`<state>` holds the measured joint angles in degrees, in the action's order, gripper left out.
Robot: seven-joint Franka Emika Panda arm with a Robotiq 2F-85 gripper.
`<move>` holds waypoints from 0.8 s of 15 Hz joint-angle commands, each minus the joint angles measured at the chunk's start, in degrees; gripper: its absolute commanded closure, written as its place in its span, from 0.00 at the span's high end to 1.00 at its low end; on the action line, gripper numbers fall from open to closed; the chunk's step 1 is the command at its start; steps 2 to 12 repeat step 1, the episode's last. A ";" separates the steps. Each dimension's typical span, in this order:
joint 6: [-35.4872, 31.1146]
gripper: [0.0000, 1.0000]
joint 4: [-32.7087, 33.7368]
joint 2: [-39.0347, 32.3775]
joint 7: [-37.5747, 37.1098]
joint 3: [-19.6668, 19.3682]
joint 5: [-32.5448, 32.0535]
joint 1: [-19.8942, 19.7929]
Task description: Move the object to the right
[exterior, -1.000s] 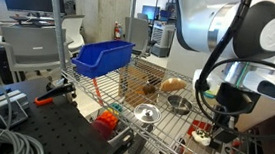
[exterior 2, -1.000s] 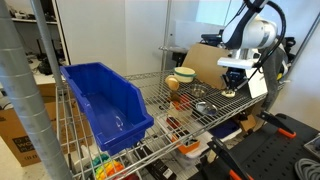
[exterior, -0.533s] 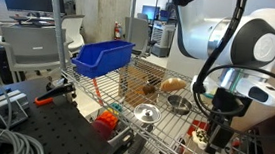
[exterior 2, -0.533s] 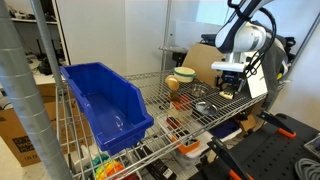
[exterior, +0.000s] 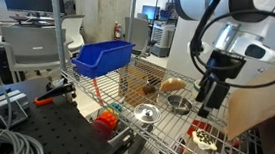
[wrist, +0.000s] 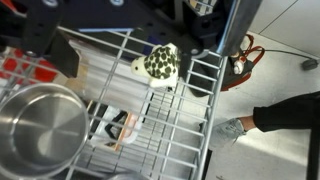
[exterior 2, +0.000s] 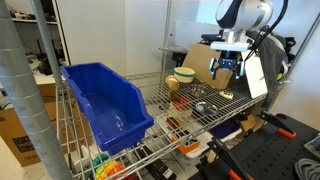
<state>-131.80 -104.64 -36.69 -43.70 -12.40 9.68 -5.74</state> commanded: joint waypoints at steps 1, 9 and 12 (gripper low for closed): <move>0.12 1.00 -0.03 0.41 -0.05 -0.05 -0.02 0.07; 0.12 1.00 -0.03 0.41 -0.05 -0.05 -0.02 0.07; 0.12 1.00 -0.03 0.41 -0.05 -0.05 -0.02 0.07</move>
